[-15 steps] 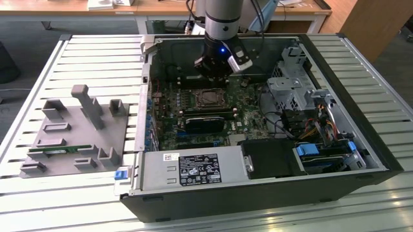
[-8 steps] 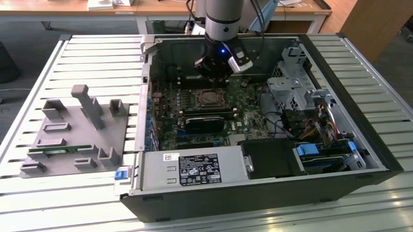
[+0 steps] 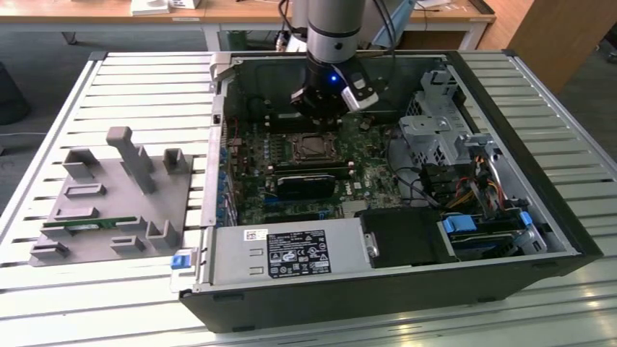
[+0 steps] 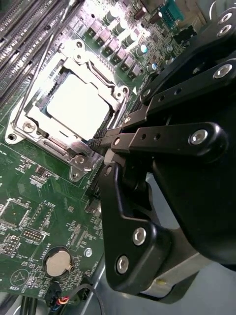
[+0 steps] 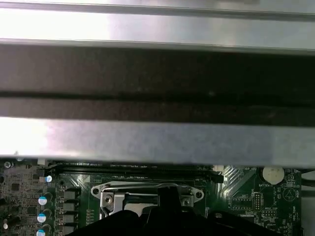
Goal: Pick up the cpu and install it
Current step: 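Install the second cpu locking lever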
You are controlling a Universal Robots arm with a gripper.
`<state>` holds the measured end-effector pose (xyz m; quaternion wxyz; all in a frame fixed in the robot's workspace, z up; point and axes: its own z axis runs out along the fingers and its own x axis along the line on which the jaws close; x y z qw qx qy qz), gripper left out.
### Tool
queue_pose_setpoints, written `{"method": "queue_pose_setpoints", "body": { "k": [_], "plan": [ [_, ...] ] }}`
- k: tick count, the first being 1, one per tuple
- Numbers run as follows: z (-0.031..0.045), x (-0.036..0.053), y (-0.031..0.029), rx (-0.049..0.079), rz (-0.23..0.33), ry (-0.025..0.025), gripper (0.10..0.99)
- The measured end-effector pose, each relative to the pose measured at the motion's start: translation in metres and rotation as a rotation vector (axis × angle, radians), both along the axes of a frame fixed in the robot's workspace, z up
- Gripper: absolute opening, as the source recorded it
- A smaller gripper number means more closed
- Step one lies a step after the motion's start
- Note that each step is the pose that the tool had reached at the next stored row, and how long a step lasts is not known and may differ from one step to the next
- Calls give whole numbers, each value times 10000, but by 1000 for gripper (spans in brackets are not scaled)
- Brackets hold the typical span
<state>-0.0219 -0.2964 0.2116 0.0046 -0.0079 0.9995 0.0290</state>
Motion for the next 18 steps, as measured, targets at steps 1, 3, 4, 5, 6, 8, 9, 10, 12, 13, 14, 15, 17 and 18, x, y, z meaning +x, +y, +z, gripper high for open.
{"method": "queue_pose_setpoints", "body": {
  "k": [1, 3, 4, 5, 6, 8, 9, 10, 12, 13, 14, 15, 17, 18],
  "plan": [
    [-1, 0, -20, 0, 0, 0, 106],
    [-2, 0, -46, 0, 0, 0, 106],
    [-2, 0, -57, 0, 0, 0, 106],
    [-3, 0, -62, 1, 0, 0, 106],
    [-2, 0, -63, 1, -2, 0, 106],
    [21, 0, -65, 0, -2, 0, 106],
    [48, 0, -65, 1, -1, 0, 106],
    [76, 0, -65, 1, -1, -1, 106],
    [131, 0, -65, 0, -2, 0, 106],
    [160, -1, -65, 2, 0, -1, 106],
    [191, -1, -65, 0, 1, -1, 106],
    [226, -2, -65, 1, 0, -1, 106],
    [306, -3, -65, 1, -1, -1, 106],
    [350, -3, -65, 0, -1, -1, 106]
  ]
}}
